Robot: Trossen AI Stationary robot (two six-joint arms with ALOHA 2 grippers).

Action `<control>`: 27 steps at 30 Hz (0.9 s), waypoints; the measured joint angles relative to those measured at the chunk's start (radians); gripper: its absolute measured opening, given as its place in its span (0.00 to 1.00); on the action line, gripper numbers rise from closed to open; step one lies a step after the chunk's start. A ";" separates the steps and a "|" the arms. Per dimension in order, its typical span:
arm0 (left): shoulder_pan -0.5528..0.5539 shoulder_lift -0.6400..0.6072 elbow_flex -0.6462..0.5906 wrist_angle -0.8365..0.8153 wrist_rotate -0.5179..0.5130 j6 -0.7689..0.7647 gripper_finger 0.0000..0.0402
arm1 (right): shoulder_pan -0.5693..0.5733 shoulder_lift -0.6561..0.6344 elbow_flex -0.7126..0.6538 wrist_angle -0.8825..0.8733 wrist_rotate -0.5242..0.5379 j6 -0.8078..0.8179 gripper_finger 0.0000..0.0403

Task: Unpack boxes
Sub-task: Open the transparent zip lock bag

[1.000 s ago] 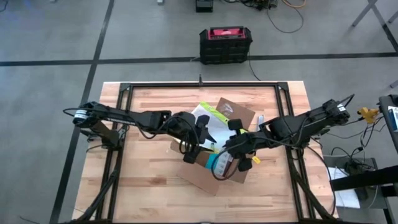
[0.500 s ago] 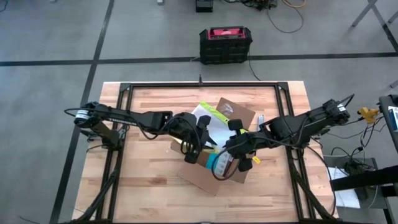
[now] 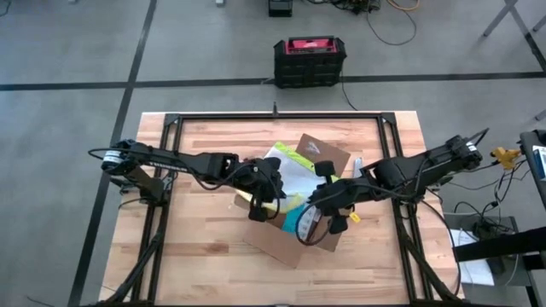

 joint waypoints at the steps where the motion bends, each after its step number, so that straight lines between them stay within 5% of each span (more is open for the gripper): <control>1: -0.001 0.000 -0.001 -0.001 0.000 -0.006 0.00 | 0.000 -0.001 0.000 0.001 0.000 0.000 0.00; 18: -0.007 0.000 -0.013 0.072 -0.001 -0.036 0.00 | 0.017 0.029 0.000 -0.045 -0.019 0.164 0.01; 27: -0.018 -0.002 -0.013 0.139 0.000 -0.037 0.00 | 0.008 0.049 0.000 -0.017 -0.106 0.305 0.26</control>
